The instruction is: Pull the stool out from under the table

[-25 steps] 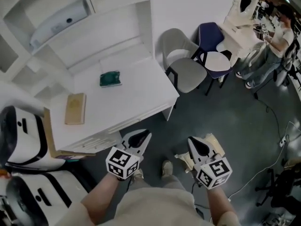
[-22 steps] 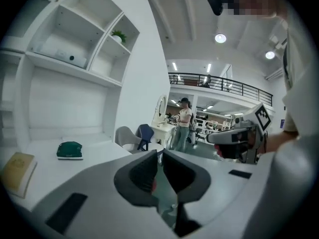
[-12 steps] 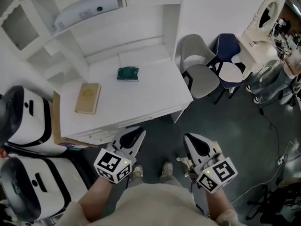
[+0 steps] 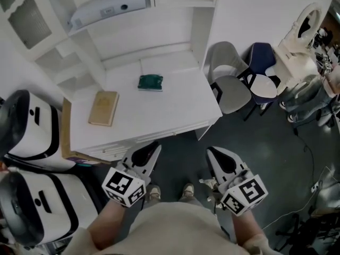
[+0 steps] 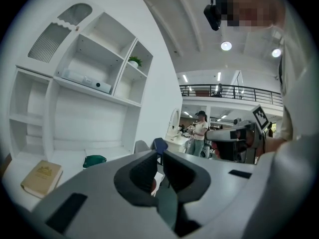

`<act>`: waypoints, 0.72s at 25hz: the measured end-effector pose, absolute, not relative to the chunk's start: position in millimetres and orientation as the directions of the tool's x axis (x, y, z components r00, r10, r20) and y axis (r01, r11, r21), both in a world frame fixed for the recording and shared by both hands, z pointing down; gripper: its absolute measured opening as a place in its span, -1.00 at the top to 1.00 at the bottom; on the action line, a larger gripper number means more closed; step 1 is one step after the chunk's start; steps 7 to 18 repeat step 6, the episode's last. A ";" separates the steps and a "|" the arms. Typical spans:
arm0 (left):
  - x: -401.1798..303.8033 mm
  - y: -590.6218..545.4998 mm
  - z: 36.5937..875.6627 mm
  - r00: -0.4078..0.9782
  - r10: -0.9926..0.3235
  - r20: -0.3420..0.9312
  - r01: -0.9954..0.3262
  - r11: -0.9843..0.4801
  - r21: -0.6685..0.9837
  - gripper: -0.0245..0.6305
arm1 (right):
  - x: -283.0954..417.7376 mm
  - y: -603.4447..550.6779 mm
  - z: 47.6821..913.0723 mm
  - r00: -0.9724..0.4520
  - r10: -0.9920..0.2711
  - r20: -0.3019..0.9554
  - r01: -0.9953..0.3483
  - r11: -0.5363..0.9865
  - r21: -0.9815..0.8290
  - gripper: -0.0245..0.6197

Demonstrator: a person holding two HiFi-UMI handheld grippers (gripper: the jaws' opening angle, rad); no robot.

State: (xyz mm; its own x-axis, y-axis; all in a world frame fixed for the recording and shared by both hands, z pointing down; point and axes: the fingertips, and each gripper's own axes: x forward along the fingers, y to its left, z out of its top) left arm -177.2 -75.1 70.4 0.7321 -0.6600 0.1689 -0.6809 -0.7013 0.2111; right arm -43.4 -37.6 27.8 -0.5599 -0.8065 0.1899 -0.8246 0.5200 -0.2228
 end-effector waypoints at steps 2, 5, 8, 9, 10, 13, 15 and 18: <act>-179.4 -78.1 68.8 0.725 -0.667 0.171 -0.689 -0.697 0.200 0.77 | -44.8 -39.6 26.7 -0.559 -0.807 0.188 -0.825 0.521 -0.217 0.86; -180.8 -82.1 66.5 0.721 -0.670 0.175 -0.693 -0.698 0.182 0.77 | -46.4 -43.4 23.8 -0.557 -0.810 0.185 -0.828 0.523 -0.203 0.86; -181.4 -83.3 65.8 0.721 -0.671 0.175 -0.693 -0.699 0.177 0.77 | -47.1 -44.7 22.9 -0.556 -0.811 0.184 -0.829 0.524 -0.198 0.86; -181.4 -83.3 65.8 0.721 -0.671 0.175 -0.693 -0.699 0.177 0.77 | -47.1 -44.7 22.9 -0.556 -0.811 0.184 -0.829 0.524 -0.198 0.86; -181.4 -83.3 65.8 0.721 -0.671 0.175 -0.693 -0.699 0.177 0.77 | -47.1 -44.7 22.9 -0.556 -0.811 0.184 -0.829 0.524 -0.198 0.86; -181.4 -83.3 65.8 0.721 -0.671 0.175 -0.693 -0.699 0.177 0.77 | -47.1 -44.7 22.9 -0.556 -0.811 0.184 -0.829 0.524 -0.198 0.86; -181.4 -83.3 65.8 0.721 -0.671 0.175 -0.693 -0.699 0.177 0.77 | -47.1 -44.7 22.9 -0.556 -0.811 0.184 -0.829 0.524 -0.198 0.86; -181.4 -83.3 65.8 0.721 -0.671 0.175 -0.693 -0.699 0.177 0.77 | -47.1 -44.7 22.9 -0.556 -0.811 0.184 -0.829 0.524 -0.198 0.86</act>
